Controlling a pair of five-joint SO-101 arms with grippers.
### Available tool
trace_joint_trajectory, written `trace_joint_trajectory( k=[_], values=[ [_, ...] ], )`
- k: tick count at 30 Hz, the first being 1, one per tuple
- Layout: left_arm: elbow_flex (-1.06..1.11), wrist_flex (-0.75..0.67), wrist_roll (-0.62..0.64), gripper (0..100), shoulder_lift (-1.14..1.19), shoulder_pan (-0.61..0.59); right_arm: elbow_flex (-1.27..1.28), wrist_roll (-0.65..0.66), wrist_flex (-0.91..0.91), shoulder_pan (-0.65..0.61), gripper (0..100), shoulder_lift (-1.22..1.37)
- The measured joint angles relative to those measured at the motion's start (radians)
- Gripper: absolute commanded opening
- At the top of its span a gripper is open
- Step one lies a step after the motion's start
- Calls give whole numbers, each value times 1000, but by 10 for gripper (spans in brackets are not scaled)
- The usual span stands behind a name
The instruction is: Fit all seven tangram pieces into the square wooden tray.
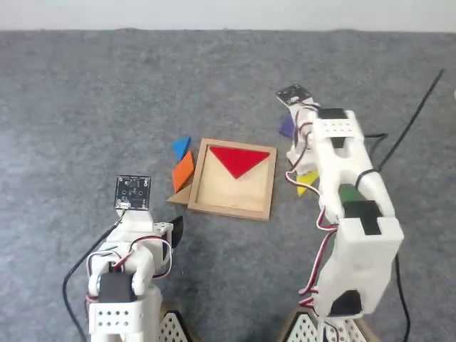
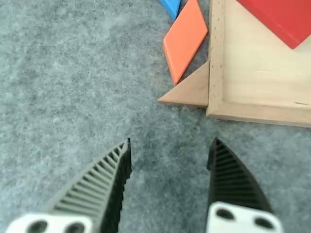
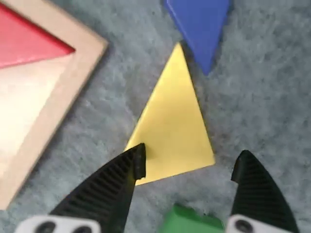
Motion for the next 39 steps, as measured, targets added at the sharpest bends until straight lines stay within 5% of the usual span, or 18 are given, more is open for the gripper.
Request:
trace_joint_trajectory(
  k=[31, 39],
  values=[
    [0, 0, 0, 245, 0, 0, -49, -6, 2, -26, 301, 81],
    [0, 0, 0, 245, 0, 0, -51, -34, 15, -9, 392, 81]
  ],
)
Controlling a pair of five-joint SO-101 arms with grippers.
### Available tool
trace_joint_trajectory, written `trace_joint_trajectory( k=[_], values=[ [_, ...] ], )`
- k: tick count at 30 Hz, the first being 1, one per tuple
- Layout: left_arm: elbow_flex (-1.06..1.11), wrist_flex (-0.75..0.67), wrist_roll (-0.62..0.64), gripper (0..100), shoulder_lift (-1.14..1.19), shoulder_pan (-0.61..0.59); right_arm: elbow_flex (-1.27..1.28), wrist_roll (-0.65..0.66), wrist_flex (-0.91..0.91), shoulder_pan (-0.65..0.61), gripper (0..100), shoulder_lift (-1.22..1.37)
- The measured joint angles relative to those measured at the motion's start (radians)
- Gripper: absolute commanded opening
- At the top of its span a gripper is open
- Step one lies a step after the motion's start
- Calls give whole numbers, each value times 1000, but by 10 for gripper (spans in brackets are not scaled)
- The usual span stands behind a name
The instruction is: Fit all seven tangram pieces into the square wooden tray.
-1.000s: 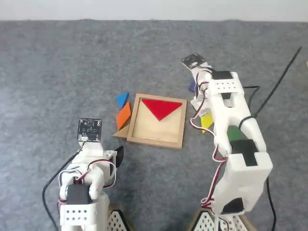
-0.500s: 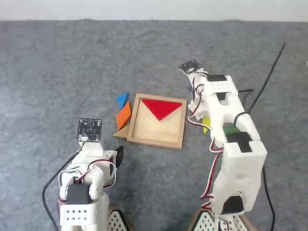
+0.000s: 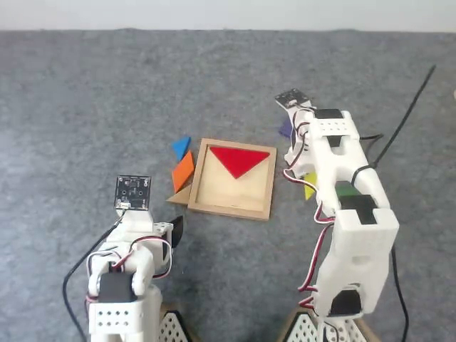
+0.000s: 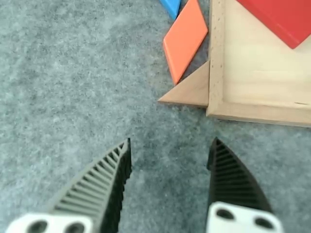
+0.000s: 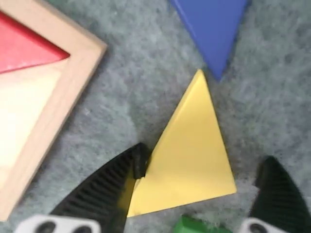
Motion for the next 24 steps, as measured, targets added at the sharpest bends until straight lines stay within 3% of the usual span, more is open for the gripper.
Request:
trace_joint_trajectory(
  k=[18, 24],
  values=[
    [0, 0, 0, 245, 0, 0, -6, -68, 38, 9, 354, 11],
    [0, 0, 0, 245, 0, 0, -11, -87, 71, 12, 165, 12]
  ],
)
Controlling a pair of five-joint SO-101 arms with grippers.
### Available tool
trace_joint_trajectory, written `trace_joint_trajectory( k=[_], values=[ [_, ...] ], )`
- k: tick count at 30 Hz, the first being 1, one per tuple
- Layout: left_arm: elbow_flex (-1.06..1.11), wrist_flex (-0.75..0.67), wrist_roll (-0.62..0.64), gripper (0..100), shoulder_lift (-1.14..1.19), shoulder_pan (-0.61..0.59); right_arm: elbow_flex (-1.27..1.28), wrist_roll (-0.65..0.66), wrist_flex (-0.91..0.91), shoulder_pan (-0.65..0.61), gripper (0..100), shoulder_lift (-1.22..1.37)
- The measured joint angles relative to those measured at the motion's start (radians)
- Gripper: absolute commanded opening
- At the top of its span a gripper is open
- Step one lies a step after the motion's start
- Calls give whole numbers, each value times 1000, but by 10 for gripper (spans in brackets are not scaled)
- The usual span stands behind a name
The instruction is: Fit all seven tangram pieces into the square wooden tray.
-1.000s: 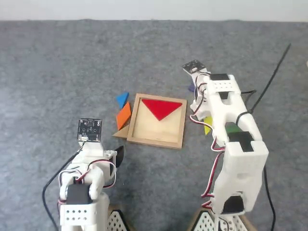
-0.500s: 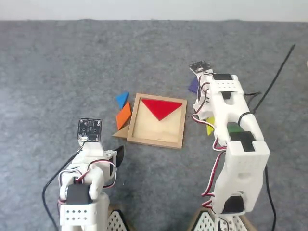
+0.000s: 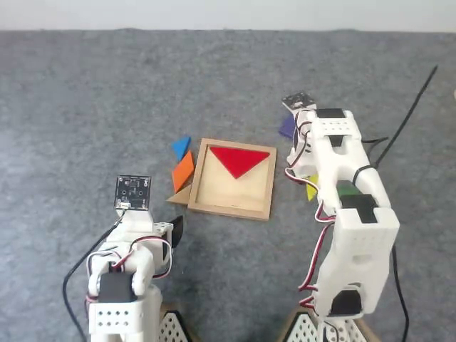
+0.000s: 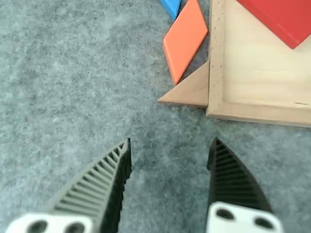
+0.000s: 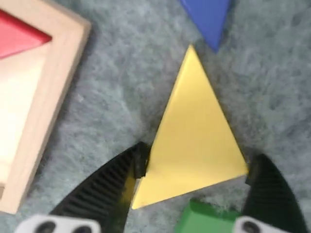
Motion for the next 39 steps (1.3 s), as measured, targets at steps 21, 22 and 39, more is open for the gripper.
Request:
trace_joint_trajectory(
  k=[21, 22, 39],
  values=[
    [0, 0, 0, 245, 0, 0, -63, -51, 97, 9, 70, -5],
    [0, 0, 0, 245, 0, 0, -75, -52, 117, 5, 70, -11],
    [0, 0, 0, 245, 0, 0, -150, -419, 81, -439, 70, -129]
  ],
)
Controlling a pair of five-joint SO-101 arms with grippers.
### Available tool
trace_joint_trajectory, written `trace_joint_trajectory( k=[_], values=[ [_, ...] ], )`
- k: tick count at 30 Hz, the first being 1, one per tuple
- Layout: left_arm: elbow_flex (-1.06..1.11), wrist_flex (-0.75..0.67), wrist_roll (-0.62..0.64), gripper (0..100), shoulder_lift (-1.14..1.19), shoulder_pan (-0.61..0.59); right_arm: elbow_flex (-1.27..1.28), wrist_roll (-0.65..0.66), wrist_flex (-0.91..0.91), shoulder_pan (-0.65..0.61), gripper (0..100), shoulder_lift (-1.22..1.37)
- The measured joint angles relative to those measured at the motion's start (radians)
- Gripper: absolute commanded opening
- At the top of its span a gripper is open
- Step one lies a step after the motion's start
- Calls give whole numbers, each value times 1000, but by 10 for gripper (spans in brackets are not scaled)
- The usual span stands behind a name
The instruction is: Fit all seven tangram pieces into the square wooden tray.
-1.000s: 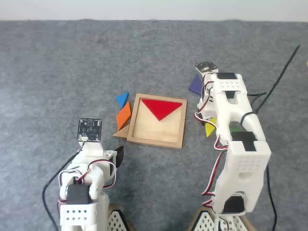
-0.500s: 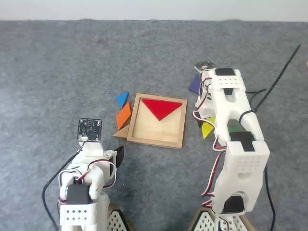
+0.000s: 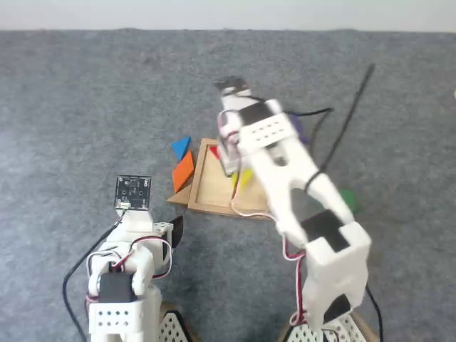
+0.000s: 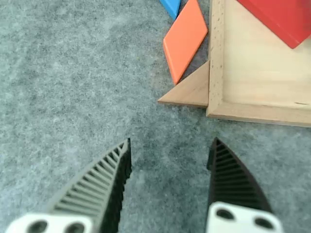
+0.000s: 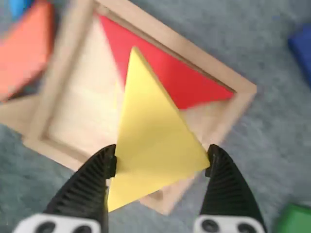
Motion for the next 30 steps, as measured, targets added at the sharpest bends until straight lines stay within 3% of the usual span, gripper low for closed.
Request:
trace_joint_trajectory(
  k=[8, 14, 20, 25, 30],
  values=[
    [0, 0, 0, 245, 0, 0, 2, -169, -104, -61, 73, 117],
    [0, 0, 0, 245, 0, 0, -37, -203, -112, -120, 73, 143],
    [0, 0, 0, 245, 0, 0, -49, -176, -112, -124, 72, 149],
    [0, 0, 0, 245, 0, 0, -49, -48, -110, -74, 70, 149],
    [0, 0, 0, 245, 0, 0, -49, -41, -109, -26, 72, 149]
  ],
)
